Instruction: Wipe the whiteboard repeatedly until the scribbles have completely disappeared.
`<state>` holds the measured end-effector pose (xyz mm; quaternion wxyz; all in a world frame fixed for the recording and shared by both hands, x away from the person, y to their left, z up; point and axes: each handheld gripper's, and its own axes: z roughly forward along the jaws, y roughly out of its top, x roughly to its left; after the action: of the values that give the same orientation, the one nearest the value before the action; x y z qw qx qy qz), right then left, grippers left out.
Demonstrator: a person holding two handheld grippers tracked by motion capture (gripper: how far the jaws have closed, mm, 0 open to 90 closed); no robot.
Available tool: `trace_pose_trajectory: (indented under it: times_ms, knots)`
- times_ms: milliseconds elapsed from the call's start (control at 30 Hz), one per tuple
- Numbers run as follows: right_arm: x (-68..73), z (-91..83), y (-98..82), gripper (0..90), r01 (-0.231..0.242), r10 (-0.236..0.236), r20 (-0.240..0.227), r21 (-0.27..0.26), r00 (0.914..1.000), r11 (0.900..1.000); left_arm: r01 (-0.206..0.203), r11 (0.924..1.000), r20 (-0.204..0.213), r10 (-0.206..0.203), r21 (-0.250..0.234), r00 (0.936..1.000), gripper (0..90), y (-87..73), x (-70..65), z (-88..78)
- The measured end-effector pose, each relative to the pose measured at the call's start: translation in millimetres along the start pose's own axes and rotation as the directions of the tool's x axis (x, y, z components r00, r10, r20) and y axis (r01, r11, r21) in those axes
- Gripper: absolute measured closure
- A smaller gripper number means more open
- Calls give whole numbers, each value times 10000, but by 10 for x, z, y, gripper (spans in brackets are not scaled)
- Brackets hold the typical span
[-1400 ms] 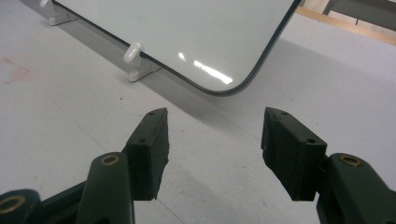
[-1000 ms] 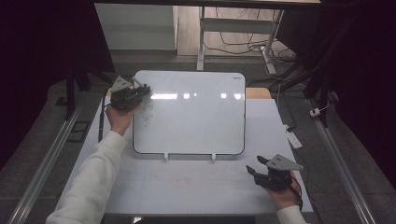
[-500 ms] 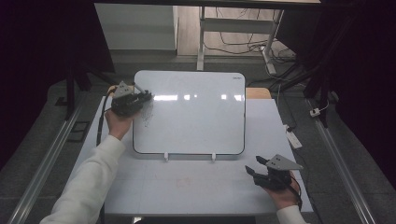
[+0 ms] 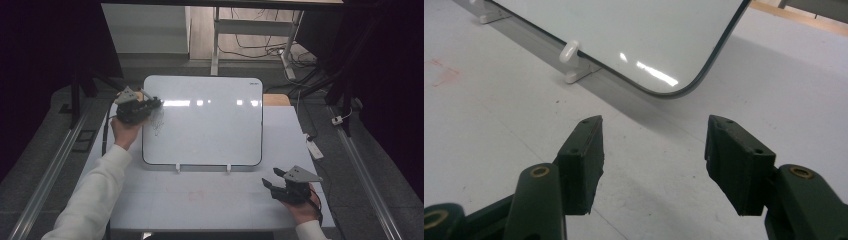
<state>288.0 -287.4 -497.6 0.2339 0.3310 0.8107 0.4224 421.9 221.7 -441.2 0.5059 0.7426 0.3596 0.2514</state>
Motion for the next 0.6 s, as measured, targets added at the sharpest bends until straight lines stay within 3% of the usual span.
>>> trace_pose_trajectory:
  times_ms: [67, 167, 267, 433, 500, 600]
  knots:
    - [15, 13, 0, 406, 51, -51, -19, 60, 10000, 10000, -157, 9999, -78, 157, -43, 9998, 776, 7, -36, 11]
    - [23, 26, 5, 406, 107, -106, -14, 112, 9999, 9999, 292, 9992, -494, -306, -282, 9983, 776, 118, 92, 8]
    - [29, 13, 15, 406, 131, -131, 1, 70, 9999, 9999, 699, 9970, -541, -716, -336, 9960, 776, 201, 180, 23]
    - [24, 7, -2, 407, 42, -42, -41, 37, 10000, 10000, 213, 9997, -160, -215, -150, 9996, 776, 78, 32, 58]
    - [28, 23, -11, 407, 108, -108, -29, 138, 9999, 9998, 179, 9998, -182, -182, -128, 9997, 775, 83, 45, 49]
    - [27, 16, 4, 406, 109, -110, 19, 65, 9999, 9999, 265, 9995, -678, -277, -183, 9973, 776, 164, 131, -4]
